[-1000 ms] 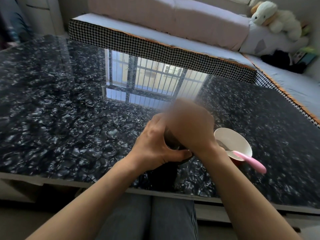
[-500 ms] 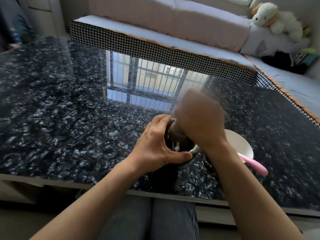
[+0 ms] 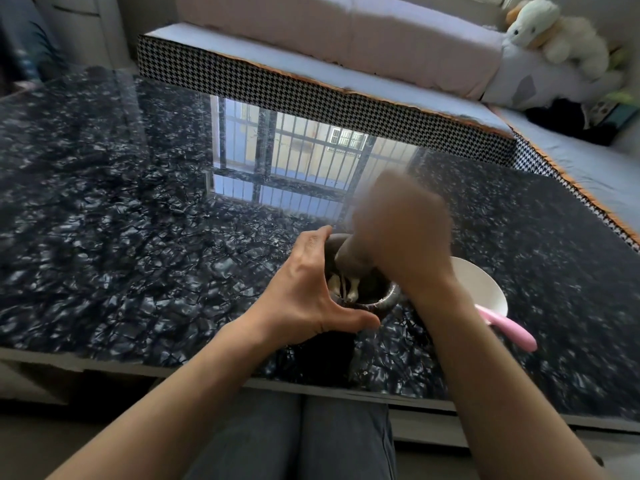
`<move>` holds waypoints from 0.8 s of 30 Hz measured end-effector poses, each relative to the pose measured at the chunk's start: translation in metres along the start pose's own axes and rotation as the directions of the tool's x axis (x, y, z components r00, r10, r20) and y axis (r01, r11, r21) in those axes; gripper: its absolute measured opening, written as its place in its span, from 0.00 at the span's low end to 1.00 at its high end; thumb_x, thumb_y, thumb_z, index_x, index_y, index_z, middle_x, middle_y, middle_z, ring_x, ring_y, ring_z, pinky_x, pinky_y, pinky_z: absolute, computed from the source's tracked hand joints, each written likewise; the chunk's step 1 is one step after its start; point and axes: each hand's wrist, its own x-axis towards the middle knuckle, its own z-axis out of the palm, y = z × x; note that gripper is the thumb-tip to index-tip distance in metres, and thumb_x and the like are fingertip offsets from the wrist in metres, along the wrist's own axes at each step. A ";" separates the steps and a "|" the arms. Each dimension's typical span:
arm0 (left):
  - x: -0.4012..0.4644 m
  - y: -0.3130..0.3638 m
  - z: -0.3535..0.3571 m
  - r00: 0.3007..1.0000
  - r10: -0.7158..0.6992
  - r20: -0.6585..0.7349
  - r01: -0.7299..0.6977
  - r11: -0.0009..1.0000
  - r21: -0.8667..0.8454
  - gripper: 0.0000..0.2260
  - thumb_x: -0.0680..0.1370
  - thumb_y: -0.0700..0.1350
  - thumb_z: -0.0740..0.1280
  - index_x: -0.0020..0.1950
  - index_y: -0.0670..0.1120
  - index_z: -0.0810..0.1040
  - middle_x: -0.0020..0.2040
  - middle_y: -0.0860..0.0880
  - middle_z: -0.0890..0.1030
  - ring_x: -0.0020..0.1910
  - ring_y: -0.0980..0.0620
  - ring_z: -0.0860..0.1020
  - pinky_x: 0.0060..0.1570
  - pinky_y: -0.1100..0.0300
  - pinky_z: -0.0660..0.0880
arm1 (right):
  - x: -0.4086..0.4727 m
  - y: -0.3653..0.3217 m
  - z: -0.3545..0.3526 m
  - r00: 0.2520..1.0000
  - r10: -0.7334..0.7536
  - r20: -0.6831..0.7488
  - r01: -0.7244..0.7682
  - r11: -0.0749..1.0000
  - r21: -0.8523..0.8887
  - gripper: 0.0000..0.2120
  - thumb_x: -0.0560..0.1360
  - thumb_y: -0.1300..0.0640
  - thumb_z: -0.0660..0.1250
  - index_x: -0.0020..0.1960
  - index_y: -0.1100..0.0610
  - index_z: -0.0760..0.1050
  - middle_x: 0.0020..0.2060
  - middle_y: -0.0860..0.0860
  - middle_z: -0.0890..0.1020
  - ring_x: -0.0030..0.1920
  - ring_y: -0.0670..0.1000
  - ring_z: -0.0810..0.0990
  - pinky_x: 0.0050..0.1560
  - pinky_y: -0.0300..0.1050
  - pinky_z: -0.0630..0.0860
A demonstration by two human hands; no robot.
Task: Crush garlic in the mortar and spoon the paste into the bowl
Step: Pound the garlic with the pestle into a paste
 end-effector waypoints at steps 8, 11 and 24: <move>-0.001 -0.001 0.001 1.000 -0.001 -0.010 0.001 1.000 -0.010 0.53 0.56 0.57 0.79 0.73 0.44 0.55 0.64 0.54 0.64 0.62 0.61 0.63 0.62 0.71 0.59 | 0.003 0.006 -0.009 0.999 0.017 0.029 -0.017 1.000 -0.010 0.05 0.64 0.55 0.64 0.34 0.54 0.69 0.24 0.45 0.69 0.27 0.52 0.70 0.32 0.44 0.68; 0.000 -0.002 0.001 1.000 0.008 -0.014 -0.008 1.000 -0.020 0.52 0.56 0.57 0.79 0.73 0.45 0.57 0.64 0.53 0.65 0.62 0.60 0.64 0.61 0.71 0.60 | -0.003 0.000 -0.007 0.994 -0.050 0.095 0.058 0.995 -0.081 0.07 0.64 0.55 0.64 0.33 0.51 0.66 0.24 0.44 0.67 0.25 0.50 0.66 0.30 0.40 0.62; 0.000 -0.001 0.002 0.999 0.030 -0.017 -0.031 0.999 -0.031 0.43 0.57 0.55 0.78 0.68 0.52 0.64 0.59 0.54 0.67 0.57 0.63 0.65 0.53 0.80 0.60 | -0.008 -0.013 0.005 0.957 -0.079 0.281 0.130 0.977 -0.169 0.08 0.66 0.56 0.66 0.33 0.52 0.66 0.24 0.46 0.68 0.26 0.52 0.67 0.27 0.40 0.58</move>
